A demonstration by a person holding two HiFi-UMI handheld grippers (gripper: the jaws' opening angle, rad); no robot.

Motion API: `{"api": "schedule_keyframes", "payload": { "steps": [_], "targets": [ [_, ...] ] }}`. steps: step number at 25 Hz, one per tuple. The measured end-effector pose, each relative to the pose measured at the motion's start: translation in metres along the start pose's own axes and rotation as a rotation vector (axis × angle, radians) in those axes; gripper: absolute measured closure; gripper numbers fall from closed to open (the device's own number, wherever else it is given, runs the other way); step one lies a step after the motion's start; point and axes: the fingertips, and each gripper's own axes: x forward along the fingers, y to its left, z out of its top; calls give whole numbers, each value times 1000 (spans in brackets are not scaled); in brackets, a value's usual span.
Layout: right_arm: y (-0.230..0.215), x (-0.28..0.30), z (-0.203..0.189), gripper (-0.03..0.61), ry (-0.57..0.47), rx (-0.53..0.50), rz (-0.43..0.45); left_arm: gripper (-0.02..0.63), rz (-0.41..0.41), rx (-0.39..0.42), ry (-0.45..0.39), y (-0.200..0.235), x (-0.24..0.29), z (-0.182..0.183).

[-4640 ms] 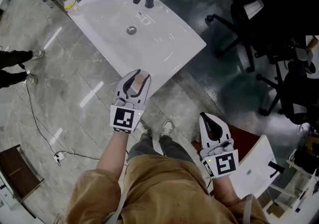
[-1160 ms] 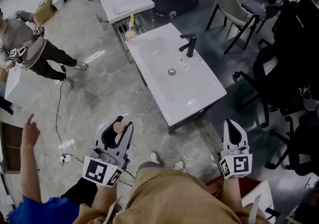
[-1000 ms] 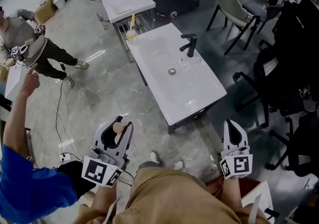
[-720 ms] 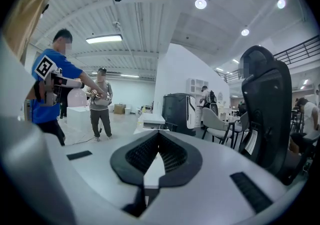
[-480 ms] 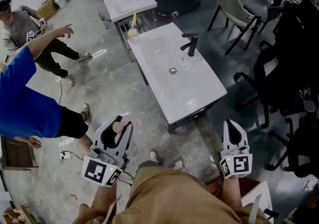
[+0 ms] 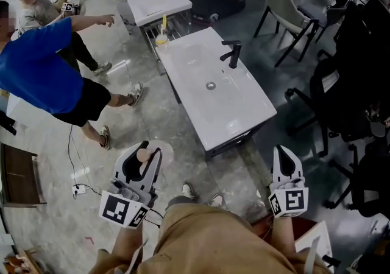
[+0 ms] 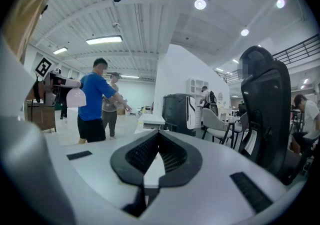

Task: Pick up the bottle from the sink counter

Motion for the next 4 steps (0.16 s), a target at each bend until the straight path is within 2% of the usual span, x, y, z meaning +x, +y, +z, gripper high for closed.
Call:
{"api": "schedule_keyframes", "payload": {
  "steps": [4],
  "targets": [
    [-1,1,1,577,-5,-2,-1,483,3,1,-2,0,1,0]
  ]
}}
